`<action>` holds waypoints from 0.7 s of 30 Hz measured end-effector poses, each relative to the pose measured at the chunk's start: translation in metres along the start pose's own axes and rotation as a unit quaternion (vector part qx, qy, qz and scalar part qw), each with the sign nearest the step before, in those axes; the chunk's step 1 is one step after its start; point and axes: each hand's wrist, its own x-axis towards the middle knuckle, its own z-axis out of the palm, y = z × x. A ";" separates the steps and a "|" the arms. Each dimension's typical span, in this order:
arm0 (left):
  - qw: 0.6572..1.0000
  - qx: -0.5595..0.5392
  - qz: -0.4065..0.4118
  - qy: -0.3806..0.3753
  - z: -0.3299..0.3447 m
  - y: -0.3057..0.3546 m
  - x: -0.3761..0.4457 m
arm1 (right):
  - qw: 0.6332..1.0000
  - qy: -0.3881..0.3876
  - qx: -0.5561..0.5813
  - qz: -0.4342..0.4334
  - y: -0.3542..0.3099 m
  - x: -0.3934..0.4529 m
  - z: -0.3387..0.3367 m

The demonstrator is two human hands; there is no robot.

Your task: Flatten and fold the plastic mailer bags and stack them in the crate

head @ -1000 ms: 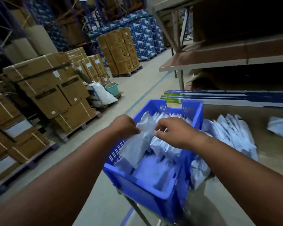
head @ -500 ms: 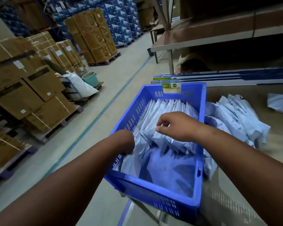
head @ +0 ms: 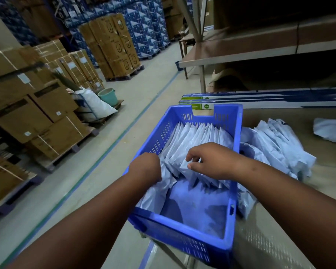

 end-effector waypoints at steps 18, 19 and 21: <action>0.924 -0.236 0.223 0.201 -0.126 0.253 -0.111 | 0.976 0.183 -0.094 0.073 0.121 -0.215 -0.115; 0.922 -0.236 0.235 0.198 -0.128 0.275 -0.114 | 0.973 0.188 -0.095 0.091 0.136 -0.233 -0.121; 0.916 -0.228 0.264 0.199 -0.131 0.319 -0.118 | 0.967 0.194 -0.104 0.130 0.167 -0.269 -0.133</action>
